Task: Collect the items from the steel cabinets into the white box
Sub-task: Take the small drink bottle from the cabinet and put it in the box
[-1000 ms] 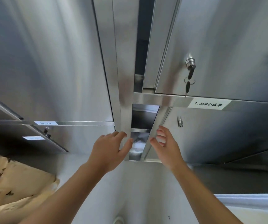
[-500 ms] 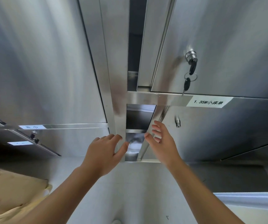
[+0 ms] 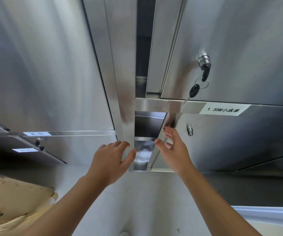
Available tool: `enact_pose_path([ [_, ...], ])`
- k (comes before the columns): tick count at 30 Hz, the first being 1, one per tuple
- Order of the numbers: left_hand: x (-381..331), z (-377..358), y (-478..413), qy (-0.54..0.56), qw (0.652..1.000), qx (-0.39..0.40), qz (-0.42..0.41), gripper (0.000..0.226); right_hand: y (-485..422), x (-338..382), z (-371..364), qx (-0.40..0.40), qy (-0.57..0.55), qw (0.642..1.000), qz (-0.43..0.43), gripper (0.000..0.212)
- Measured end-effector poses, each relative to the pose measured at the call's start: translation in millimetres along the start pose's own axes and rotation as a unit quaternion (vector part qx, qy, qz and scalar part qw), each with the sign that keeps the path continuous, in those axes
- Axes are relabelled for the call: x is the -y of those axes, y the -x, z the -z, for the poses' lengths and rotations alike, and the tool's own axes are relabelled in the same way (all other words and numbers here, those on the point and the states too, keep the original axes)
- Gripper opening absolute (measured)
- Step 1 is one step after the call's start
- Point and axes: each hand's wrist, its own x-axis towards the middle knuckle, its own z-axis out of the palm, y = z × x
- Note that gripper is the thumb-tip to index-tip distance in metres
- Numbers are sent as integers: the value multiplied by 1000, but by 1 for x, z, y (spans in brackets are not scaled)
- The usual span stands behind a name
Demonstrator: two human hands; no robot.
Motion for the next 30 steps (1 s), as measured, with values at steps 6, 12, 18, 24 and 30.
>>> enact_pose_path([
  [6,-7,-4,-1,-2,1000,0,-2,66,3,-6,-1,-17,16,1000,11,60],
  [12,-20,-1,-8,-7,1000,-9,-9,63,3,-10,3,-27,8,999,16,57],
  [18,-34,0,-16,5,999,-36,-19,66,0,-21,20,-53,7,998,15,55],
  [24,-47,-6,-19,4,999,-30,-24,61,-6,-39,60,-85,6,996,14,52],
  [30,-71,-22,-23,13,999,-20,-46,59,-8,-59,96,-123,4,992,11,51],
])
